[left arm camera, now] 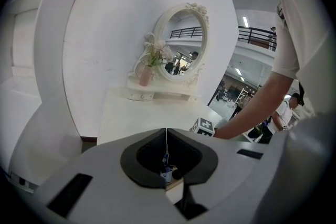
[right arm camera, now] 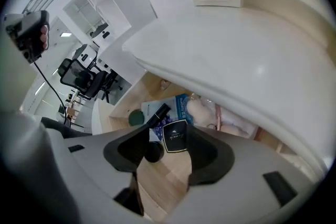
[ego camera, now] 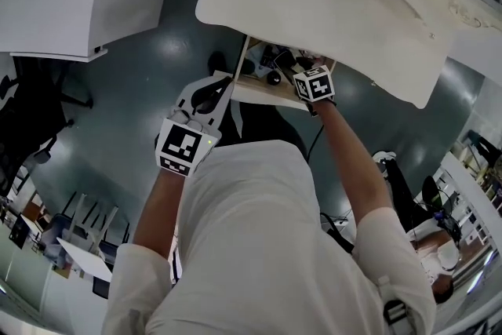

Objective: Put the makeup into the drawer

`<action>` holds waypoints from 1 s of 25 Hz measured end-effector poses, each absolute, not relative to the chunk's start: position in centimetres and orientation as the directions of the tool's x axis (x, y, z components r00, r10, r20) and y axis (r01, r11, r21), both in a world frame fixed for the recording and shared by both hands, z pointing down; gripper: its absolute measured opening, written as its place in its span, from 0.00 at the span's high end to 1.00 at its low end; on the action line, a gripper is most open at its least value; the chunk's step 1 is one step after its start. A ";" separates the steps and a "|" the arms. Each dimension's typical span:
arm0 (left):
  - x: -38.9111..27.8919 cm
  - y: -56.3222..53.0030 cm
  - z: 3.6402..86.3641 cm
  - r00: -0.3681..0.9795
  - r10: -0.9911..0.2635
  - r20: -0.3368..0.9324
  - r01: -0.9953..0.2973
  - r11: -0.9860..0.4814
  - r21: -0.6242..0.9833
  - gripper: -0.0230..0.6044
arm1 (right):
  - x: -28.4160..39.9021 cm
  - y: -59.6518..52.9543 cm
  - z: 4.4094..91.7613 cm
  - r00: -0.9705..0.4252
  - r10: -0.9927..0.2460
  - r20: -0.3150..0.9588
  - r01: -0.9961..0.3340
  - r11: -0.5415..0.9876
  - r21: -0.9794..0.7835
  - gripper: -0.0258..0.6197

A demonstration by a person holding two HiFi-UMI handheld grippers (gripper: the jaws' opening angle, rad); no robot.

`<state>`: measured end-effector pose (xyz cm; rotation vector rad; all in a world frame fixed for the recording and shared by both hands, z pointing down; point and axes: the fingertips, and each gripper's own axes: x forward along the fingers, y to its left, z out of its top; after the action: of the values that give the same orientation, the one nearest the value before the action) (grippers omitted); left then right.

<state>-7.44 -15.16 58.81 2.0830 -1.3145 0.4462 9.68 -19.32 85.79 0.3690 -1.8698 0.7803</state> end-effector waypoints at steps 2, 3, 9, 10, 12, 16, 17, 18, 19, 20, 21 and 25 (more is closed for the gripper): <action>-8.0 -15.0 58.4 0.454 -0.685 0.570 -0.890 -0.314 0.331 0.93 | 9.6 -19.3 84.4 -0.429 0.073 0.901 -0.581 0.741 -0.336 0.60; -8.3 -14.9 58.2 0.459 -0.686 0.565 -0.887 -0.318 0.335 0.93 | 9.5 -19.2 83.7 -0.432 0.062 0.900 -0.584 0.740 -0.332 0.60; -10.2 -14.6 57.1 0.492 -0.681 0.543 -0.870 -0.361 0.336 0.93 | 9.2 -19.6 79.7 -0.442 -0.022 0.897 -0.611 0.739 -0.283 0.66; -10.4 -14.5 57.0 0.497 -0.679 0.541 -0.867 -0.369 0.334 0.93 | 9.3 -19.8 79.0 -0.443 -0.041 0.895 -0.619 0.736 -0.273 0.69; -10.8 -14.2 56.7 0.507 -0.674 0.538 -0.862 -0.383 0.332 0.93 | 9.4 -20.0 77.7 -0.446 -0.079 0.891 -0.638 0.727 -0.255 0.71; -11.8 -13.8 56.4 0.530 -0.663 0.529 -0.848 -0.418 0.326 0.93 | 9.6 -20.9 75.5 -0.443 -0.169 0.880 -0.675 0.709 -0.204 0.79; -12.0 -13.6 56.4 0.537 -0.658 0.527 -0.843 -0.426 0.328 0.93 | 9.8 -21.0 75.0 -0.441 -0.187 0.878 -0.683 0.704 -0.193 0.81; -12.1 -13.5 56.4 0.547 -0.652 0.525 -0.837 -0.434 0.333 0.93 | 9.9 -21.0 74.5 -0.438 -0.204 0.875 -0.692 0.698 -0.184 0.82; -12.3 -13.3 56.4 0.558 -0.644 0.522 -0.830 -0.442 0.341 0.93 | 10.0 -21.0 74.0 -0.436 -0.219 0.873 -0.701 0.691 -0.176 0.83; -12.4 -13.2 56.4 0.572 -0.635 0.519 -0.820 -0.450 0.354 0.93 | 10.2 -21.0 73.4 -0.433 -0.233 0.870 -0.710 0.683 -0.170 0.84; -12.5 -13.0 56.4 0.587 -0.625 0.514 -0.809 -0.457 0.369 0.93 | 10.4 -20.9 72.8 -0.432 -0.250 0.867 -0.719 0.675 -0.164 0.85; -13.1 -12.8 56.7 0.641 -0.583 0.499 -0.768 -0.490 0.414 0.93 | 11.3 -20.6 69.5 -0.421 -0.337 0.842 -0.764 0.633 -0.129 0.88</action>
<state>-13.09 -12.78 56.67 2.2435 -1.0481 0.3896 11.25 -20.63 69.51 0.8611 -2.0163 0.6465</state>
